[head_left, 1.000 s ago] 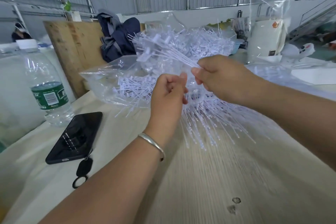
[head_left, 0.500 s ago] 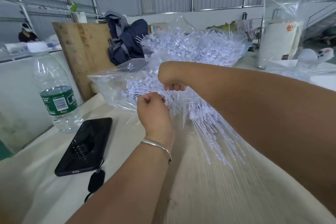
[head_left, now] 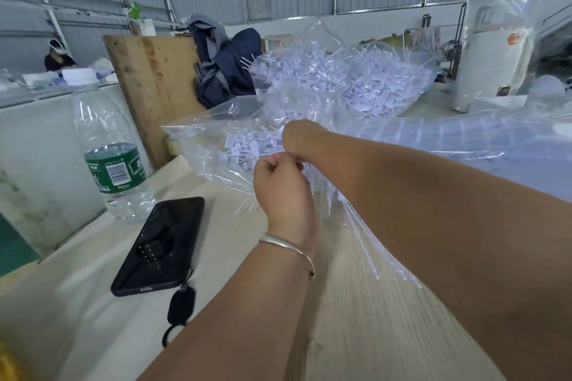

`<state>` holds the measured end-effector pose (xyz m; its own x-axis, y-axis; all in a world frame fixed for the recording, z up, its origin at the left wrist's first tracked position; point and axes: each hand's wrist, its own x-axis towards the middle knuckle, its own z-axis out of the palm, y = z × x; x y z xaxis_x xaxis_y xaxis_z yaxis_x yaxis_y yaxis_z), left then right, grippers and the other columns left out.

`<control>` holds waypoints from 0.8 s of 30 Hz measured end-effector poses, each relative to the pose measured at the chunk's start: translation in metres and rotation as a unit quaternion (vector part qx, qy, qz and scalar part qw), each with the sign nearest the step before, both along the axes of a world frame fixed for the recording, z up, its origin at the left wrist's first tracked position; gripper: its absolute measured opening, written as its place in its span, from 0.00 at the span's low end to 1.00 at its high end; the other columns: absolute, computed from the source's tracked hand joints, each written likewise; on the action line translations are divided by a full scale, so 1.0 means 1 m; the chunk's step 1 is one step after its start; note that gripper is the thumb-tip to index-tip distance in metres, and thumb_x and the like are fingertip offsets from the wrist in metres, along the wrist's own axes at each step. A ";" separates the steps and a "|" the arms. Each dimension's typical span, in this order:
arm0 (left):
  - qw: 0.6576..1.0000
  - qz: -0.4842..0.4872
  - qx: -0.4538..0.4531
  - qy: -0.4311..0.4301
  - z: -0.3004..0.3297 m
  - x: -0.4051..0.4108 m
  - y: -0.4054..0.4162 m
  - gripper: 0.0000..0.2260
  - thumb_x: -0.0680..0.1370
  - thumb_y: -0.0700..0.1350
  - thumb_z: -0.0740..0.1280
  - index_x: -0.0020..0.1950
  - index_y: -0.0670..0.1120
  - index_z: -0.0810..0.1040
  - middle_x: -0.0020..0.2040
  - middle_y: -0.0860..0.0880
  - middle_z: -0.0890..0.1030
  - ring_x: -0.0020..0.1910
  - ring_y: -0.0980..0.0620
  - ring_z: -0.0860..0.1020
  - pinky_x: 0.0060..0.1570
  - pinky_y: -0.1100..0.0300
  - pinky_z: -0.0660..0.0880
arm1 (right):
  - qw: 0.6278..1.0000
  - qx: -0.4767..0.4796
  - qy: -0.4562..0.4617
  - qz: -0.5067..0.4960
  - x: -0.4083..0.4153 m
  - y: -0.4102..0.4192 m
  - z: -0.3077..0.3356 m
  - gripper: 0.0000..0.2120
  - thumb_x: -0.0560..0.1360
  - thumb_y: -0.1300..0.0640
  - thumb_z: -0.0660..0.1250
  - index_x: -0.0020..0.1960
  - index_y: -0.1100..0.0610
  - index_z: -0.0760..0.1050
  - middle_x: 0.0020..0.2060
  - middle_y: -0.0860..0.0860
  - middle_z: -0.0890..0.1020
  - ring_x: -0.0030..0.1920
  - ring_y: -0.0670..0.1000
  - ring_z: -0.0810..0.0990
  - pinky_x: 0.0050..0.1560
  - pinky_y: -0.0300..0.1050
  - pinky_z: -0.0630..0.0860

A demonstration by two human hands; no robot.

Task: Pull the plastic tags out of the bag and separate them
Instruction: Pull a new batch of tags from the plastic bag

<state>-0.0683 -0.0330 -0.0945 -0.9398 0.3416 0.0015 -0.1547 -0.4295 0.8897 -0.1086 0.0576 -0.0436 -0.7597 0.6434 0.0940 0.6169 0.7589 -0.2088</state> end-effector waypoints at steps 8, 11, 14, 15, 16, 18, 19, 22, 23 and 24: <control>1.000 0.006 -0.013 -0.001 -0.001 -0.005 0.002 0.07 0.75 0.36 0.61 0.39 0.45 0.69 0.35 0.48 0.75 0.28 0.51 0.67 0.31 0.59 0.63 | 0.995 -0.095 0.039 0.001 -0.003 0.013 0.001 0.16 0.81 0.65 0.53 0.34 0.60 0.62 0.25 0.55 0.70 0.25 0.51 0.71 0.26 0.38 0.67; 0.999 -0.029 -0.029 -0.006 -0.001 -0.005 0.002 0.07 0.75 0.35 0.60 0.40 0.45 0.69 0.34 0.49 0.73 0.24 0.54 0.66 0.24 0.65 0.62 | 0.994 -0.098 0.032 0.030 0.005 0.013 0.007 0.14 0.83 0.60 0.53 0.39 0.62 0.67 0.37 0.58 0.71 0.35 0.55 0.75 0.32 0.43 0.71; 0.994 -0.096 -0.055 -0.006 -0.002 0.001 0.002 0.04 0.76 0.35 0.61 0.43 0.44 0.71 0.33 0.49 0.74 0.20 0.57 0.66 0.20 0.69 0.61 | 0.992 -0.104 0.058 0.048 0.023 0.011 0.021 0.11 0.81 0.60 0.57 0.55 0.67 0.73 0.50 0.62 0.77 0.46 0.59 0.81 0.47 0.51 0.80; 0.991 -0.118 -0.058 -0.004 -0.002 0.003 0.003 0.04 0.76 0.36 0.62 0.44 0.44 0.71 0.32 0.49 0.74 0.20 0.57 0.67 0.20 0.69 0.61 | 0.989 -0.117 0.072 0.059 0.032 0.008 0.025 0.12 0.80 0.60 0.58 0.57 0.68 0.73 0.50 0.63 0.79 0.46 0.59 0.82 0.46 0.51 0.80; 0.989 -0.136 -0.057 0.002 -0.002 0.004 0.003 0.04 0.77 0.37 0.63 0.43 0.44 0.72 0.31 0.49 0.74 0.21 0.57 0.68 0.21 0.68 0.62 | 0.985 -0.128 0.091 0.074 0.043 0.007 0.030 0.13 0.80 0.60 0.59 0.57 0.68 0.74 0.48 0.63 0.81 0.43 0.58 0.82 0.42 0.48 0.80; 0.985 -0.163 -0.049 0.026 0.000 0.006 0.002 0.05 0.77 0.37 0.63 0.42 0.44 0.74 0.30 0.50 0.75 0.24 0.56 0.70 0.24 0.66 0.65 | 0.981 -0.124 0.124 0.089 0.070 0.003 0.039 0.12 0.78 0.61 0.61 0.54 0.68 0.76 0.42 0.61 0.83 0.36 0.55 0.81 0.32 0.40 0.76; 0.983 -0.172 -0.046 0.042 0.000 0.007 0.001 0.05 0.77 0.37 0.64 0.42 0.44 0.75 0.30 0.50 0.76 0.26 0.56 0.72 0.26 0.65 0.66 | 0.979 -0.114 0.141 0.094 0.086 0.003 0.042 0.11 0.77 0.61 0.62 0.53 0.68 0.77 0.40 0.60 0.83 0.34 0.54 0.81 0.30 0.38 0.74; 0.973 -0.182 -0.070 0.126 0.001 0.010 -0.002 0.07 0.76 0.39 0.65 0.41 0.47 0.79 0.34 0.51 0.81 0.33 0.56 0.75 0.36 0.63 0.68 | 0.973 -0.063 0.196 0.109 0.140 0.003 0.045 0.09 0.76 0.60 0.63 0.47 0.64 0.80 0.36 0.57 0.84 0.32 0.52 0.81 0.27 0.34 0.73; 0.967 -0.184 -0.079 0.156 0.002 0.012 -0.003 0.07 0.76 0.40 0.66 0.40 0.49 0.80 0.36 0.52 0.83 0.35 0.56 0.76 0.38 0.62 0.68 | 0.970 -0.047 0.208 0.113 0.158 0.004 0.044 0.08 0.76 0.60 0.63 0.45 0.62 0.81 0.35 0.56 0.84 0.32 0.53 0.82 0.30 0.35 0.75; 0.962 -0.187 -0.082 0.183 0.002 0.014 -0.005 0.07 0.76 0.40 0.66 0.40 0.49 0.80 0.38 0.51 0.84 0.37 0.57 0.76 0.39 0.62 0.68 | 0.968 -0.035 0.219 0.115 0.176 0.005 0.041 0.08 0.76 0.60 0.64 0.44 0.60 0.81 0.34 0.55 0.84 0.32 0.52 0.82 0.34 0.38 0.77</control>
